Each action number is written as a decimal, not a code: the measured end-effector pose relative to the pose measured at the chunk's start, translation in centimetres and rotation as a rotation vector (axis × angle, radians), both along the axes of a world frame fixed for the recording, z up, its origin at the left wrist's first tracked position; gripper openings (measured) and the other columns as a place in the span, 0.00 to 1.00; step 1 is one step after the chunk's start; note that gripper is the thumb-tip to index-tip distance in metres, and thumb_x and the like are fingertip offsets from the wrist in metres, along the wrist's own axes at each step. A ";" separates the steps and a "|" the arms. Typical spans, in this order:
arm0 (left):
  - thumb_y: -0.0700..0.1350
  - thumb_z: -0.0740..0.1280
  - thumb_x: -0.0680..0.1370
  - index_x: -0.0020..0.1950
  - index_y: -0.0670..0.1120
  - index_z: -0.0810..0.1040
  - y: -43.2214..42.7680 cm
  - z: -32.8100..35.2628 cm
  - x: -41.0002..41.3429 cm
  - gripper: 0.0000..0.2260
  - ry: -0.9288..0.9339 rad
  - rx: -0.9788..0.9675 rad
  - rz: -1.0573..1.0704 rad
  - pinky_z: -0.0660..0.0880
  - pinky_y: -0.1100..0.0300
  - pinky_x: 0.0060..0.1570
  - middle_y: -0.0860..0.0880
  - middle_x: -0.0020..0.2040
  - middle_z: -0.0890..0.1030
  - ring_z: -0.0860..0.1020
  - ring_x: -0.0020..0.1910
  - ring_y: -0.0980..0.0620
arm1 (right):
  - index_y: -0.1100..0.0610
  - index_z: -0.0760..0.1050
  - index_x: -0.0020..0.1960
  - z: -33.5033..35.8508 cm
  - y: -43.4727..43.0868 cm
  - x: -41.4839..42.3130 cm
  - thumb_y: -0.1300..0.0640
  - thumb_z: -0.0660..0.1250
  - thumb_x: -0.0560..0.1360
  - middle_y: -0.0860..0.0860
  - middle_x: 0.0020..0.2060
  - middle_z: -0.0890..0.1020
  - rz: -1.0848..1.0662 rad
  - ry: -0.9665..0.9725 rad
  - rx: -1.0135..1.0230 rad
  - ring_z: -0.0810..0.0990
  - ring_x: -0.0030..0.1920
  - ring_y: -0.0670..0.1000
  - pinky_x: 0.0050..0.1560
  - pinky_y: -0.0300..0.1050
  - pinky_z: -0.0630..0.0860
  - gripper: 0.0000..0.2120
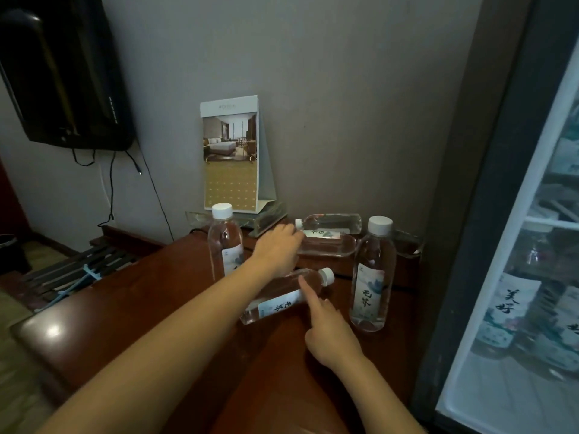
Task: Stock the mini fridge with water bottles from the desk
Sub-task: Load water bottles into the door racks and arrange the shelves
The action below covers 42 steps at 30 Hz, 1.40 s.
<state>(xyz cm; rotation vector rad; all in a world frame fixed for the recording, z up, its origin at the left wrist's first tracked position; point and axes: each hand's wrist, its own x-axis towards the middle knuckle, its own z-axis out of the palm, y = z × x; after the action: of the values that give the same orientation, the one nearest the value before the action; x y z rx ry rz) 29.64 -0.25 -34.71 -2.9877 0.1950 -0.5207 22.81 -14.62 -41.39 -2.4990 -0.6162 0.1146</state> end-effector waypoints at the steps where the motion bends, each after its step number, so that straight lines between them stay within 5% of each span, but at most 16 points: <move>1: 0.43 0.63 0.76 0.71 0.44 0.62 -0.2 -0.3 1.0 0.24 0.057 -0.030 0.014 0.67 0.50 0.64 0.44 0.68 0.66 0.64 0.67 0.43 | 0.38 0.38 0.74 0.0 0.0 0.1 0.66 0.56 0.75 0.56 0.75 0.59 0.000 -0.003 0.004 0.52 0.76 0.55 0.75 0.51 0.51 0.41; 9: 0.46 0.66 0.75 0.75 0.49 0.52 -0.6 -1.2 8.1 0.34 0.258 -0.271 0.141 0.65 0.44 0.67 0.43 0.72 0.60 0.62 0.70 0.40 | 0.35 0.40 0.74 0.2 0.0 0.2 0.65 0.57 0.74 0.53 0.70 0.66 -0.008 -0.031 0.040 0.60 0.72 0.56 0.72 0.53 0.60 0.41; 12: 0.49 0.67 0.74 0.76 0.50 0.49 -0.2 -1.0 10.1 0.36 0.293 -0.270 0.154 0.61 0.42 0.69 0.43 0.75 0.56 0.57 0.73 0.40 | 0.35 0.41 0.74 0.1 0.2 0.4 0.66 0.56 0.73 0.53 0.69 0.66 -0.017 -0.041 0.054 0.61 0.72 0.56 0.74 0.51 0.56 0.41; 16: 0.51 0.66 0.75 0.73 0.52 0.59 0.4 -2.4 10.6 0.28 0.249 -0.337 0.138 0.62 0.41 0.68 0.46 0.73 0.63 0.61 0.71 0.41 | 0.36 0.42 0.74 0.1 0.1 0.5 0.68 0.56 0.72 0.52 0.71 0.64 -0.016 -0.060 0.068 0.60 0.73 0.55 0.75 0.49 0.51 0.42; 27: 0.48 0.75 0.67 0.72 0.49 0.56 0.9 -3.7 9.0 0.40 0.300 -0.443 0.050 0.71 0.48 0.62 0.42 0.66 0.73 0.72 0.63 0.42 | 0.36 0.42 0.74 0.5 0.2 -0.2 0.67 0.56 0.72 0.52 0.70 0.65 -0.041 -0.049 0.051 0.60 0.72 0.56 0.74 0.49 0.52 0.42; 31: 0.51 0.69 0.74 0.72 0.48 0.60 0.6 -2.4 8.5 0.30 0.432 -0.770 0.018 0.67 0.51 0.64 0.45 0.68 0.71 0.70 0.66 0.45 | 0.35 0.42 0.73 0.4 0.4 -0.1 0.66 0.57 0.73 0.51 0.70 0.65 -0.058 -0.058 0.064 0.60 0.72 0.55 0.74 0.49 0.52 0.41; 36: 0.46 0.56 0.81 0.67 0.40 0.70 0.5 -2.4 11.0 0.17 0.377 -0.885 0.141 0.69 0.50 0.63 0.39 0.65 0.73 0.72 0.63 0.42 | 0.34 0.45 0.73 0.8 0.4 0.4 0.66 0.57 0.74 0.53 0.72 0.58 -0.058 -0.051 0.057 0.54 0.74 0.58 0.73 0.52 0.56 0.40; 39: 0.46 0.63 0.75 0.69 0.42 0.66 1.6 -2.9 14.1 0.23 0.333 -0.918 0.233 0.69 0.46 0.65 0.40 0.68 0.70 0.70 0.65 0.41 | 0.35 0.49 0.73 1.4 0.7 1.4 0.68 0.58 0.74 0.53 0.74 0.53 -0.061 -0.093 0.045 0.54 0.74 0.57 0.72 0.53 0.61 0.39; 42: 0.46 0.65 0.75 0.75 0.46 0.57 1.8 -2.9 15.8 0.30 0.320 -0.858 0.219 0.61 0.44 0.70 0.40 0.74 0.59 0.61 0.72 0.39 | 0.37 0.52 0.73 1.6 1.3 2.7 0.68 0.59 0.74 0.51 0.76 0.45 -0.038 -0.098 0.047 0.46 0.76 0.58 0.74 0.54 0.54 0.38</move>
<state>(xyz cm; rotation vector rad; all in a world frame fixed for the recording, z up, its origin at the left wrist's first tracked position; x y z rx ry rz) 45.44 1.56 -37.65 -3.8332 -0.4507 -0.0909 25.55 -13.36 -39.76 -2.4814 -0.6032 -0.0366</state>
